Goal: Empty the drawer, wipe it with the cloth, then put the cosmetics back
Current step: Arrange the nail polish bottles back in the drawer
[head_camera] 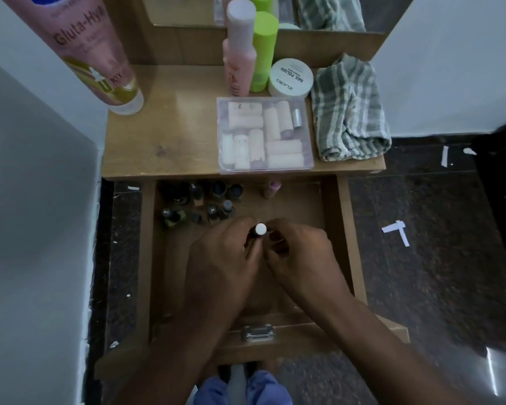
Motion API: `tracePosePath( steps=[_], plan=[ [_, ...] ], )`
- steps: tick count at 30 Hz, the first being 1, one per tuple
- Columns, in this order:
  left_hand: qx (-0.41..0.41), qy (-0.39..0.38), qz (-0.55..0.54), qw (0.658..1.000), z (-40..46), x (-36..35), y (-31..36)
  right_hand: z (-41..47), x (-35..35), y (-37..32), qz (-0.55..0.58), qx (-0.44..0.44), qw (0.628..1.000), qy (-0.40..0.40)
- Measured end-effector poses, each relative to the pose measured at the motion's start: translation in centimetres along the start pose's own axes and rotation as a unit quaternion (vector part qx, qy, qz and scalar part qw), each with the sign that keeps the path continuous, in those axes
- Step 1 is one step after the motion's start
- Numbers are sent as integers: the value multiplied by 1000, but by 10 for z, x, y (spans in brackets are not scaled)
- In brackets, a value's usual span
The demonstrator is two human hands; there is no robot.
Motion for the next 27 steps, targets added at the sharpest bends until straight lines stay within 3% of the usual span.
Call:
tracePosePath(
  steps=[10, 22, 27],
  plan=[
    [42, 17, 16, 999, 13, -5, 8, 38, -11, 4, -22, -3, 999, 38],
    [69, 49, 15, 996, 6, 0, 7, 44, -10, -9, -39, 40, 998, 16],
    [43, 48, 2, 998, 0, 5, 10, 44, -7, -6, -49, 35, 998, 11]
  ],
)
Point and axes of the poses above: each hand's wrist, its own z-axis towards the middle knuckle, its own x-axis out of the back of the hand, y = z × x, the point moved 2 cm from there along z, towards the middle knuckle, and after that the axes turned 6 degrees about -y, right-handed, at the moved point
